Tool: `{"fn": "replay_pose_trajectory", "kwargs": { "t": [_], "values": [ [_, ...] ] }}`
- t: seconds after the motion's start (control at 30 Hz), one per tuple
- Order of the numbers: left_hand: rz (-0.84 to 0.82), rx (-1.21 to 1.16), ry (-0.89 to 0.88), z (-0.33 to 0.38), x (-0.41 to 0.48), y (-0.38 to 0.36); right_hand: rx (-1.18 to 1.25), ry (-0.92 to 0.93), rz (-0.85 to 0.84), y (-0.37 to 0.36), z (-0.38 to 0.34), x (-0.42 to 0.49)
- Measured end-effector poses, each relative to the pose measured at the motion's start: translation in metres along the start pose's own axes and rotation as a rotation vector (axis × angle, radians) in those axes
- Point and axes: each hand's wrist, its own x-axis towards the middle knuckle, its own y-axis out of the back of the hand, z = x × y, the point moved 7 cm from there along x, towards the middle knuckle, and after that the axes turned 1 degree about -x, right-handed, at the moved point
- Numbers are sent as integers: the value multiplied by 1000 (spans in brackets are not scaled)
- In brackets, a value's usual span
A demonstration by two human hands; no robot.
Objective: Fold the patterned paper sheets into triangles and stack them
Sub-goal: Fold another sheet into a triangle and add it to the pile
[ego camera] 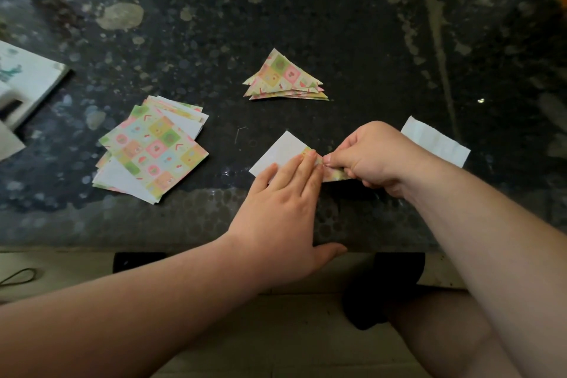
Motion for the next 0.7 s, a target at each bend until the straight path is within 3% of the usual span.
{"fn": "replay_pose_trajectory", "kwargs": {
  "t": [0.53,0.7],
  "values": [
    [-29,15,-20,-3,-1,3,-132,-6,2,5,-7,-6],
    [-57,119,12,3,-11,2,-190,-60,-55,8,-2,-2]
  ]
}}
